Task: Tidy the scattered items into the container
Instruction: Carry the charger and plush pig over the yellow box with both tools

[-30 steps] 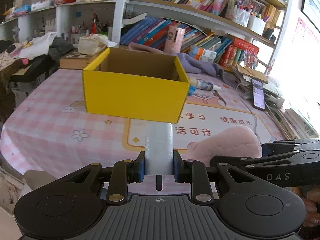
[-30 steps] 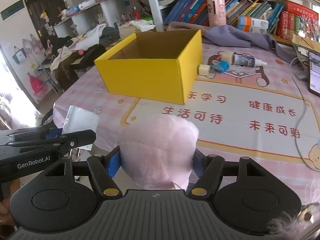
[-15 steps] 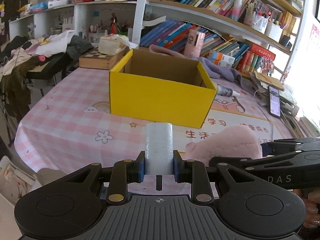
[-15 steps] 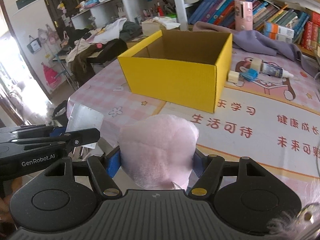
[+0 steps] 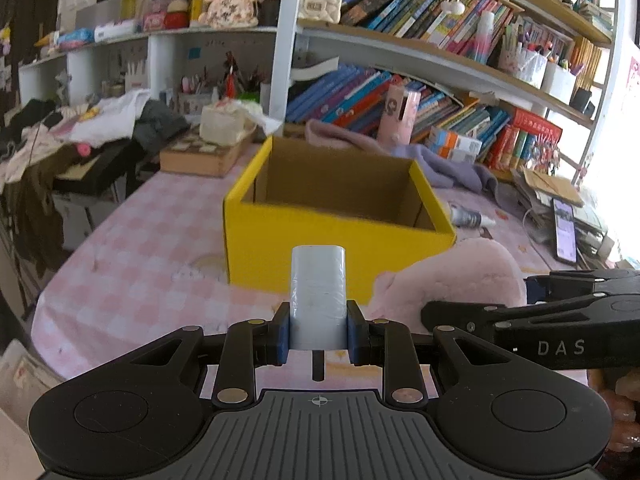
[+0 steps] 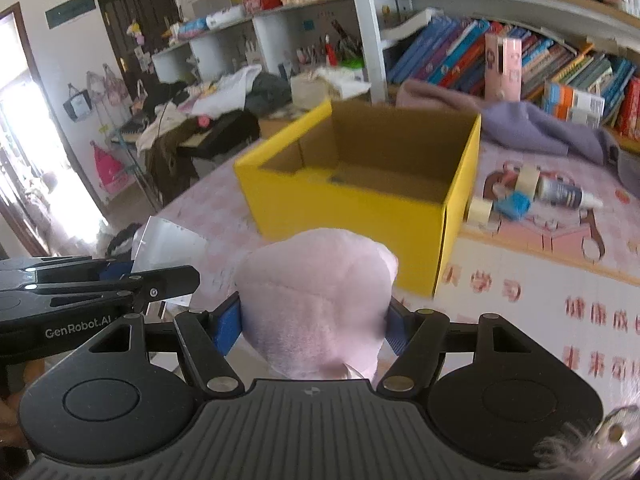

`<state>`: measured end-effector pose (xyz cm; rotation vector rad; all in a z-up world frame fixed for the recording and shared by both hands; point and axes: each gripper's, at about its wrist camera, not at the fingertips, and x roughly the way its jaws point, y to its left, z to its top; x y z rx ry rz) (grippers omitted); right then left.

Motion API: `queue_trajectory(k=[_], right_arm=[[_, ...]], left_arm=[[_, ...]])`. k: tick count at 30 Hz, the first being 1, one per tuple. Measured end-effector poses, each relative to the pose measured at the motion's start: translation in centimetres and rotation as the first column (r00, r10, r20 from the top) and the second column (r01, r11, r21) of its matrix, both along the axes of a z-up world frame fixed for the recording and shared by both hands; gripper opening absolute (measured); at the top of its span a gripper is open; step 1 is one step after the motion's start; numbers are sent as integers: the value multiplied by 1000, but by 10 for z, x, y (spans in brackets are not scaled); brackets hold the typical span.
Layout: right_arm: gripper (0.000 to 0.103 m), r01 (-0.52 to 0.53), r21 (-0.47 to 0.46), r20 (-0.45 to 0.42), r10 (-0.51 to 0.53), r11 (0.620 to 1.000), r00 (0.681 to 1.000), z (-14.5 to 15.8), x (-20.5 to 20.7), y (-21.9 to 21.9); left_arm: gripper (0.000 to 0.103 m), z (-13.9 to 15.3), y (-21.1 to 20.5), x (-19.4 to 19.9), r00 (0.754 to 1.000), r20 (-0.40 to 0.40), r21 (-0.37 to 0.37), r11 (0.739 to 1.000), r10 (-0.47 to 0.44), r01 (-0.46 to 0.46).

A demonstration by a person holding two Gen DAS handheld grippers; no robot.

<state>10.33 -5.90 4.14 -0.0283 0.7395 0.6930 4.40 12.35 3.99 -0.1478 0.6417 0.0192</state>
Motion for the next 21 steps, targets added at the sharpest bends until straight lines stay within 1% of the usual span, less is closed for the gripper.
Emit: queue_trajectory(k=[4, 7, 13, 17, 21], right_arm=[[67, 8, 20, 32, -9, 1000, 999, 11, 20, 0], [67, 10, 31, 75, -13, 999, 997, 20, 33, -1], [67, 7, 60, 140, -15, 998, 990, 36, 70, -1], [67, 20, 74, 122, -29, 997, 992, 42, 103, 2], [67, 14, 62, 106, -20, 998, 994, 40, 135, 13]], left_arm=[[25, 9, 0, 19, 1000, 30, 3, 1000, 4, -4], [25, 15, 0, 34, 999, 48, 0, 1000, 10, -10], [25, 27, -3, 72, 996, 82, 29, 999, 15, -18], [25, 33, -3, 98, 995, 95, 59, 998, 12, -18], [25, 37, -2, 131, 996, 94, 101, 995, 9, -18]])
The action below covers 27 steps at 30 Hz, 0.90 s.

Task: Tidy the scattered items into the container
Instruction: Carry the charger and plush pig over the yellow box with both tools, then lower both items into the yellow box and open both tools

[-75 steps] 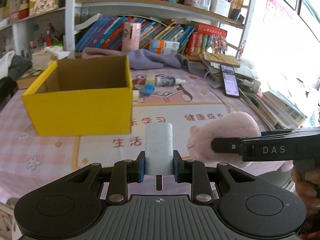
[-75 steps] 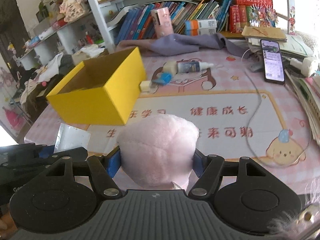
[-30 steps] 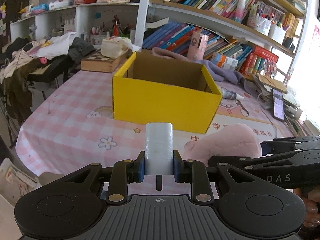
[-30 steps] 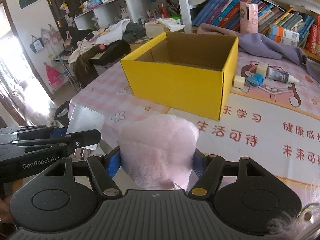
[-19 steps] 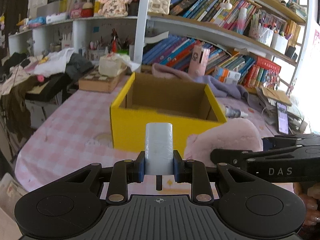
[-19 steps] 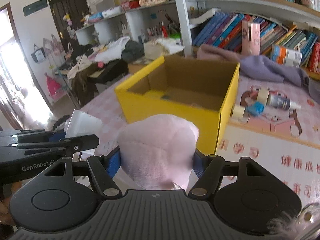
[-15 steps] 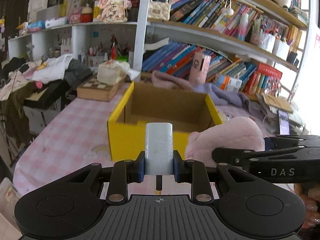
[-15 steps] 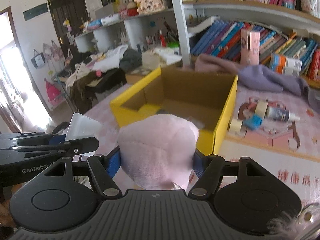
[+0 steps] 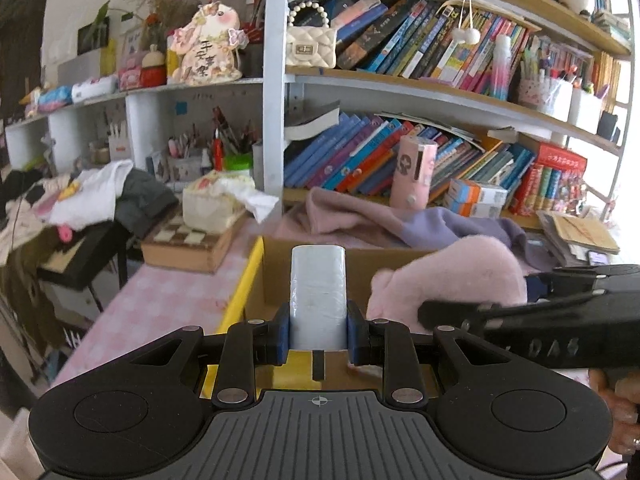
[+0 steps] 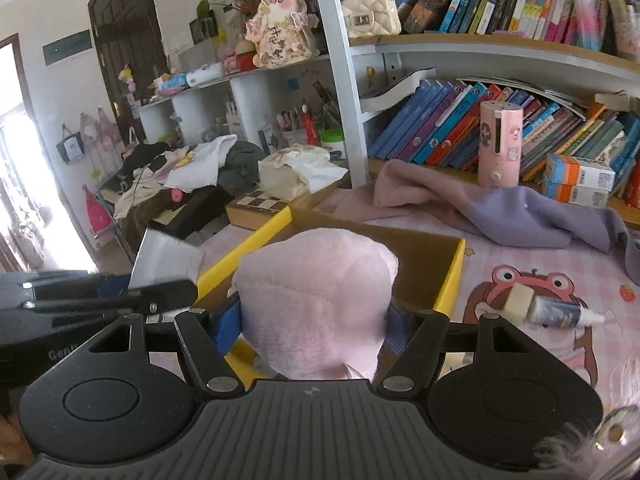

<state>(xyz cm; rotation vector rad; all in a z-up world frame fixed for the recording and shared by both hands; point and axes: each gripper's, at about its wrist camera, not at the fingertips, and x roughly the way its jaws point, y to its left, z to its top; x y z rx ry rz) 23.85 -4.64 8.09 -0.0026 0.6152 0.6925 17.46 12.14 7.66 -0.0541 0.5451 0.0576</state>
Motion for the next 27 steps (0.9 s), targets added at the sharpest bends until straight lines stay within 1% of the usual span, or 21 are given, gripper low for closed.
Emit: queue_trajectory(k=[4, 6, 9, 11, 14, 18, 20, 21, 23, 24, 25, 26, 27], right_arm=[[68, -31, -53, -8, 31, 998, 999, -15, 32, 18], [68, -56, -99, -11, 55, 994, 998, -27, 50, 29], [68, -104, -209, -5, 106, 972, 994, -48, 74, 48], [68, -129, -255, -21, 128, 958, 992, -59, 87, 56], [68, -161, -287, -59, 151, 944, 987, -69, 104, 63], [68, -192, -343, -67, 180, 920, 981, -78, 114, 72], [68, -200, -357, -81, 183, 912, 980, -82, 117, 76], [71, -203, -355, -87, 184, 913, 979, -82, 118, 76], [74, -203, -346, -79, 187, 916, 979, -79, 118, 75], [76, -199, -340, -76, 184, 919, 980, -78, 117, 74], [76, -193, -332, -73, 179, 923, 981, -77, 117, 72], [80, -188, -323, -70, 174, 928, 982, -75, 117, 71], [85, -180, -315, -67, 167, 932, 984, -72, 116, 70]], left_arm=[[25, -5, 2, 40, 999, -33, 44, 999, -11, 13], [25, -14, 4, 65, 995, -90, 45, 998, -44, 48], [25, -33, 5, 97, 983, -179, 63, 996, -49, 61], [25, -43, 3, 111, 975, -217, 90, 993, -49, 70], [25, -55, 2, 127, 964, -261, 108, 991, -50, 80], [25, -65, 6, 142, 950, -310, 101, 992, -39, 73], [25, -67, 8, 147, 948, -317, 86, 994, -34, 64], [25, -66, 9, 148, 949, -315, 81, 995, -32, 60], [29, -61, 7, 148, 954, -298, 85, 994, -37, 65], [34, -59, 6, 148, 956, -289, 94, 993, -44, 74], [43, -55, 3, 146, 960, -275, 111, 990, -52, 85], [50, -51, 0, 143, 964, -262, 130, 987, -53, 89], [62, -48, -2, 142, 967, -249, 149, 985, -49, 89]])
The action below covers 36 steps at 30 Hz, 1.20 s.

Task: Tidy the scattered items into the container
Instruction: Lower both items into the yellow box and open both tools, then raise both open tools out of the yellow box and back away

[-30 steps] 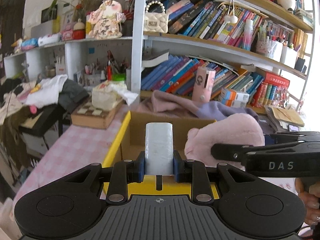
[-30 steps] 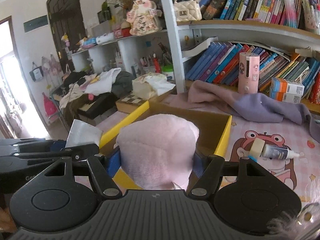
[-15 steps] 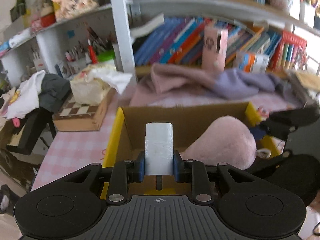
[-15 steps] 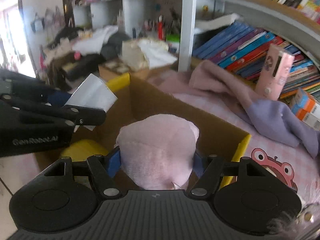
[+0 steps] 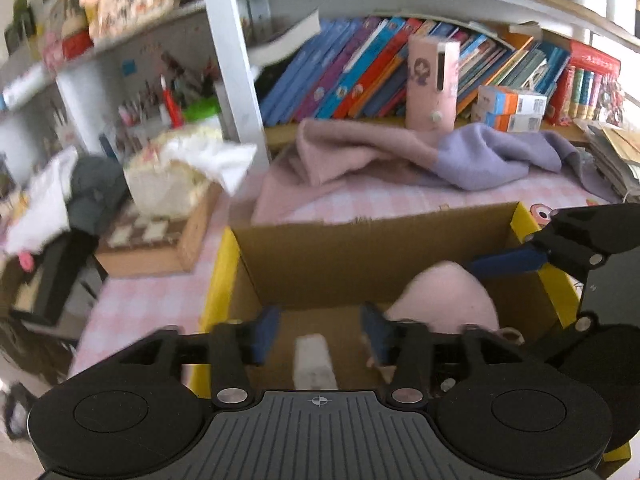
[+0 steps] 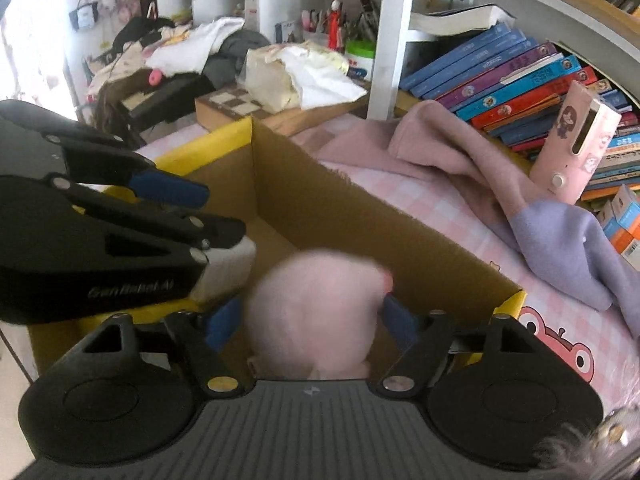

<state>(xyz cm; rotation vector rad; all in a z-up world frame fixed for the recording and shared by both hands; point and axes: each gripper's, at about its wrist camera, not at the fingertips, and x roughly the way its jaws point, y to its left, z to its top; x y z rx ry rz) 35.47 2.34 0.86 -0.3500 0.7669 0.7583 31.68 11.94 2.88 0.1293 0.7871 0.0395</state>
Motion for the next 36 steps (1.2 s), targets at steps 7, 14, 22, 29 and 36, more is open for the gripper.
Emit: queue_trajectory(k=[7, 14, 22, 29, 36], right_arm=[[86, 26, 96, 72, -33, 995, 997, 30, -31, -20], [86, 19, 189, 173, -53, 982, 984, 66, -72, -52], [86, 105, 214, 273, -163, 971, 948, 78, -107, -106], [86, 220, 247, 204, -272, 944, 940, 66, -125, -128], [86, 274, 215, 304, -331, 937, 893, 51, -165, -129]], left_arm=[[88, 39, -13, -39, 984, 181, 35, 999, -6, 0], [96, 66, -20, -83, 963, 267, -45, 999, 27, -15], [97, 66, -26, -117, 958, 272, -107, 992, 87, -60], [101, 53, -37, -141, 964, 217, -60, 988, 153, -144], [101, 44, -44, -171, 963, 235, -22, 992, 129, -127]])
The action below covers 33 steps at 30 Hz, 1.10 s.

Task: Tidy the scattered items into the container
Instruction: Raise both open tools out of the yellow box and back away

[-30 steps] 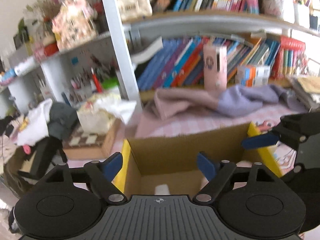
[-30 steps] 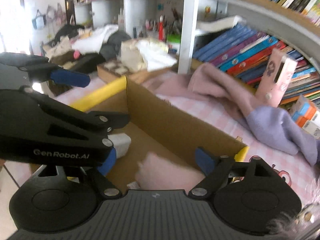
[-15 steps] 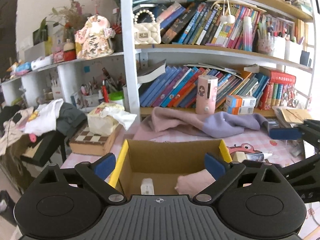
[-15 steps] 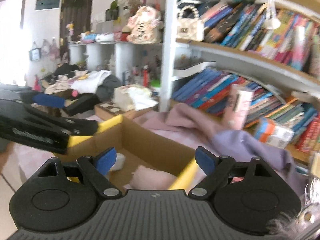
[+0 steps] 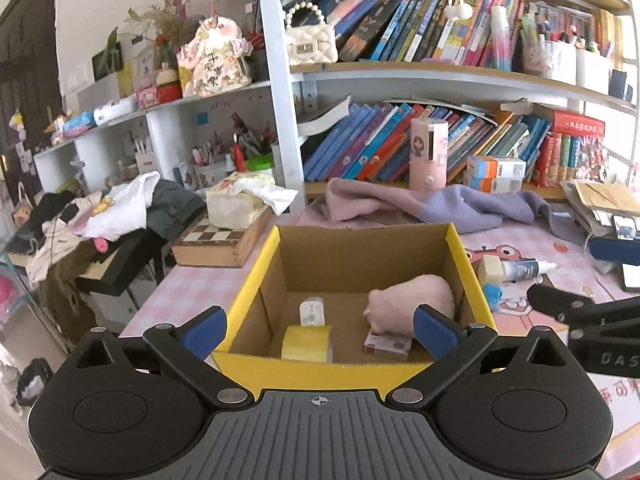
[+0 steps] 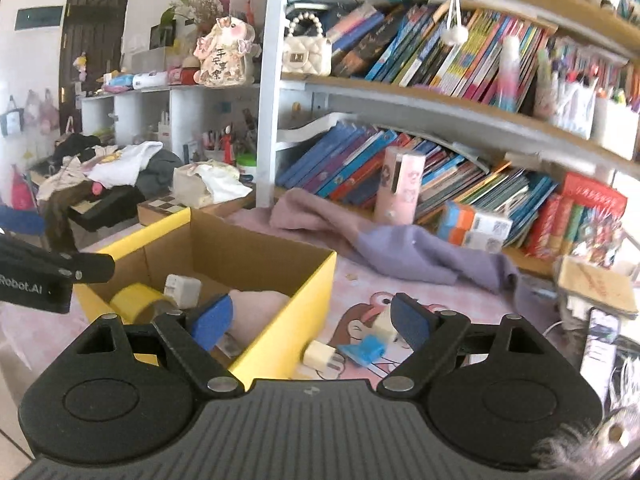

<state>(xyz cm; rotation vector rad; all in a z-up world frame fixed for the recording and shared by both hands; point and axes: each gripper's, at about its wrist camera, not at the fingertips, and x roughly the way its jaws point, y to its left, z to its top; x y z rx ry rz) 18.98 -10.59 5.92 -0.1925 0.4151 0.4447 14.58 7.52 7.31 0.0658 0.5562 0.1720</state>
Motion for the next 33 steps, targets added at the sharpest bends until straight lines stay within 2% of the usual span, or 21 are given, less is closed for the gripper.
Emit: queue_trajectory(k=[4, 9, 15, 21, 29, 33], right_arm=[[86, -3, -6, -20, 3, 1000, 1000, -5, -16, 4], [86, 23, 12, -14, -23, 1000, 1000, -5, -46, 4], [87, 93, 61, -20, -91, 994, 996, -6, -81, -2], [91, 116, 62, -16, -115, 991, 993, -6, -118, -14], [92, 115, 41, -8, -115, 992, 993, -7, -151, -15], [93, 113, 40, -11, -113, 993, 994, -7, -163, -16]], left_arm=[[101, -5, -1, -22, 1000, 22, 21, 1000, 2, -2], [101, -8, 0, -56, 998, 69, 6, 1000, 3, -4], [101, -9, -6, -90, 995, 94, 73, 997, -14, 7], [101, -14, -8, -121, 995, 94, 23, 999, -39, 37], [101, -15, -12, -148, 992, 114, 19, 998, -54, 52], [101, -15, -11, -152, 996, 51, -17, 997, -75, 76]])
